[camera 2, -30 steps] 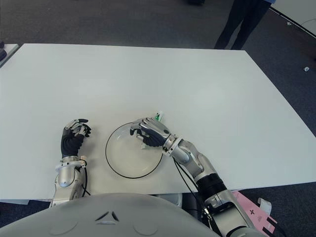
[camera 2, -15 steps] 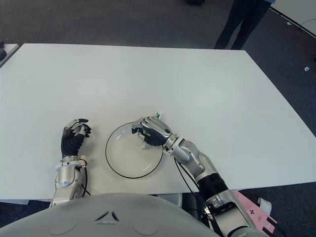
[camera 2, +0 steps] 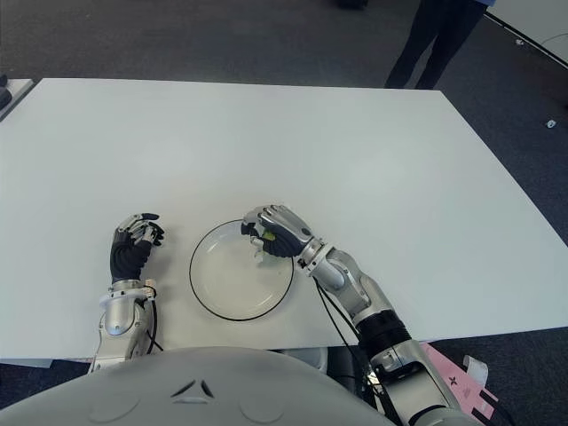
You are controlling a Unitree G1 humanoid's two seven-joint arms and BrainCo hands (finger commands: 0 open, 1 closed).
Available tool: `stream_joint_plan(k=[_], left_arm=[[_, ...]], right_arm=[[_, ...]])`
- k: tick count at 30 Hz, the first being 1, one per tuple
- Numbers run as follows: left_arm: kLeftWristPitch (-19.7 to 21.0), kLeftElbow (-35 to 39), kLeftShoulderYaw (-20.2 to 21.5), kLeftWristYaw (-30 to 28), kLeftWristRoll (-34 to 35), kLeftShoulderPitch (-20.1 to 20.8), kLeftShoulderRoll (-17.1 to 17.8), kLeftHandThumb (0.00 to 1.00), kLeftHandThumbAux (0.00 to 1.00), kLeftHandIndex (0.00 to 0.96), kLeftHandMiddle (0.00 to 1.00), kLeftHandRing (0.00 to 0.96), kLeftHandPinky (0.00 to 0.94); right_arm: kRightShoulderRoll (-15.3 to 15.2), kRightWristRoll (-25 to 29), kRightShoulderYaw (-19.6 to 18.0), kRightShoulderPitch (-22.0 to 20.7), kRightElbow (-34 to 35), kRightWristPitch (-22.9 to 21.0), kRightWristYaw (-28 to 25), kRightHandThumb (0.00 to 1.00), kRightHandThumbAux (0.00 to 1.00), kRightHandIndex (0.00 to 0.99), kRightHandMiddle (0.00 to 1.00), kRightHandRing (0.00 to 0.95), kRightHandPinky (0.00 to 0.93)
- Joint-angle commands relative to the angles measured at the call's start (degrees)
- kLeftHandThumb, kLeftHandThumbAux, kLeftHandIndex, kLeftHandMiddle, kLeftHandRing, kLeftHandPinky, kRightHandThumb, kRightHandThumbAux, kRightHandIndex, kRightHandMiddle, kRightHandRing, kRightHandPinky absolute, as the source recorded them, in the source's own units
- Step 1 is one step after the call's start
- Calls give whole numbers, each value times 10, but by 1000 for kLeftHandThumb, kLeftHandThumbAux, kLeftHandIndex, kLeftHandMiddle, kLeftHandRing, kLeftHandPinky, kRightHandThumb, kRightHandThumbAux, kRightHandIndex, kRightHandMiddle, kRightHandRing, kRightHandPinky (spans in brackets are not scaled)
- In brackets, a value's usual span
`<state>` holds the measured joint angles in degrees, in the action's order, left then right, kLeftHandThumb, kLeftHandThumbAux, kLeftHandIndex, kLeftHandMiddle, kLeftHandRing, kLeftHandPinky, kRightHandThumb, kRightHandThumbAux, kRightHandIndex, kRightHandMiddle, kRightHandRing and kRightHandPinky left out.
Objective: Put the toothpaste on the table into the plate.
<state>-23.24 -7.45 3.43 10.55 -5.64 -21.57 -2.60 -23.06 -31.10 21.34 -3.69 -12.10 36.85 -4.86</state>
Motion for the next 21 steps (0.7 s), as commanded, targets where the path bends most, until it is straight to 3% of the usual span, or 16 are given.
stream_joint_plan(k=[1, 2, 5, 10, 21], left_arm=[[9, -14, -1, -2, 0, -4, -1, 705, 718, 434, 619, 614, 608], [9, -14, -1, -2, 1, -4, -1, 705, 718, 434, 620, 615, 610], [8, -14, -2, -3, 2, -4, -1, 704, 718, 434, 621, 617, 617], [5, -14, -2, -2, 0, -5, -1, 705, 718, 434, 625, 621, 625], [6, -14, -2, -2, -1, -5, 0, 704, 718, 434, 625, 621, 618]], right_arm=[[-25, 22, -6, -18, -6, 1, -39, 538, 594, 409, 557, 505, 454], [-30, 20, -6, -19, -5, 2, -43, 461, 543, 330, 425, 383, 344], [-43, 13, -7, -24, -2, 6, -50, 362, 475, 203, 242, 213, 198], [-73, 3, -13, -31, 7, 10, -62, 313, 392, 54, 59, 51, 50], [-101, -23, -13, -46, -3, 21, -58, 360, 243, 0, 0, 0, 0]])
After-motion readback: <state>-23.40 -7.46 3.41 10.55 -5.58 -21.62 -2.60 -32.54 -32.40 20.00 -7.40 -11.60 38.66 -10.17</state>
